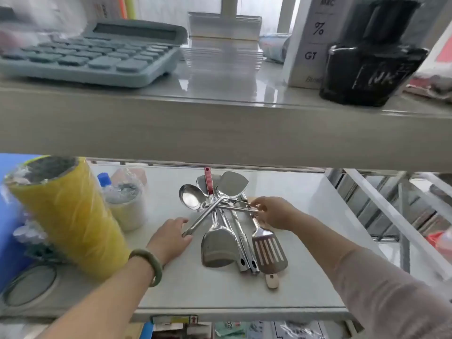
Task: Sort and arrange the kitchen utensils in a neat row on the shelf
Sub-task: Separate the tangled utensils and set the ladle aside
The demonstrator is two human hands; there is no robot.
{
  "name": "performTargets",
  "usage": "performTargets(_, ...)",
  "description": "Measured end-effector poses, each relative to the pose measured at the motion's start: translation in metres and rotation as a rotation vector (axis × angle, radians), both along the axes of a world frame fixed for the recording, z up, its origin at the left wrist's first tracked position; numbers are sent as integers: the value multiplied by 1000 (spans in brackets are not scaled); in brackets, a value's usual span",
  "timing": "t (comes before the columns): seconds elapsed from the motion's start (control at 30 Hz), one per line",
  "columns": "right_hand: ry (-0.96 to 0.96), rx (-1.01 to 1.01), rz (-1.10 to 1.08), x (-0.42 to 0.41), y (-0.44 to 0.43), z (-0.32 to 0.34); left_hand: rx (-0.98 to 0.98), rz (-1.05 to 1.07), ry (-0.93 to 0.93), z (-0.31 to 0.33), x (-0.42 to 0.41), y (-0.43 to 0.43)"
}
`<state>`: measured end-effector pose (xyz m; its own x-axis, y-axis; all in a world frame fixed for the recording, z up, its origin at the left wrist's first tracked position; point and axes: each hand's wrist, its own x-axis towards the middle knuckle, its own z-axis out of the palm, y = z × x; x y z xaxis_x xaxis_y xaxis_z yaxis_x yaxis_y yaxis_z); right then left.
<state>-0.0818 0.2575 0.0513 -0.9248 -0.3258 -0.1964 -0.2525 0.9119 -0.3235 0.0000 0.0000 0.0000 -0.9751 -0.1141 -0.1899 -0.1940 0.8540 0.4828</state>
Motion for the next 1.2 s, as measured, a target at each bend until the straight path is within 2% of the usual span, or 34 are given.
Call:
performTargets(0.07,54,23,-29,-9,-3,-8,8,32,-30,-7,-1,1)
performTargets(0.2,68,139,45,-17,-9,-30,-7,44,-30,-24,1,6)
performTargets(0.33,124,223,73,-22,-10,-45,9,36,94,-31,5,11)
performTargets(0.47,130,276,75,-25,-11,-53,115,68,255,-33,14,14)
performTargets(0.63,121,129,28,-19,-10,-61,99,281,405,-33,15,11)
performTargets(0.77,115,13,-55,-13,-9,-60,67,475,365,-36,13,7)
performTargets(0.87,124,-120,-228,-11,-7,-58,46,565,262,-41,11,8)
performTargets(0.97,139,-229,-377,-11,-2,-54,36,589,133,-46,7,11)
performTargets(1.1,96,-280,-458,-9,-2,-44,65,599,20,-47,5,17)
performTargets(1.17,36,-318,-476,-8,-9,-39,-26,589,89,-40,5,28)
performTargets(1.2,-12,-370,-488,-8,-14,-38,-47,536,202,-35,4,38)
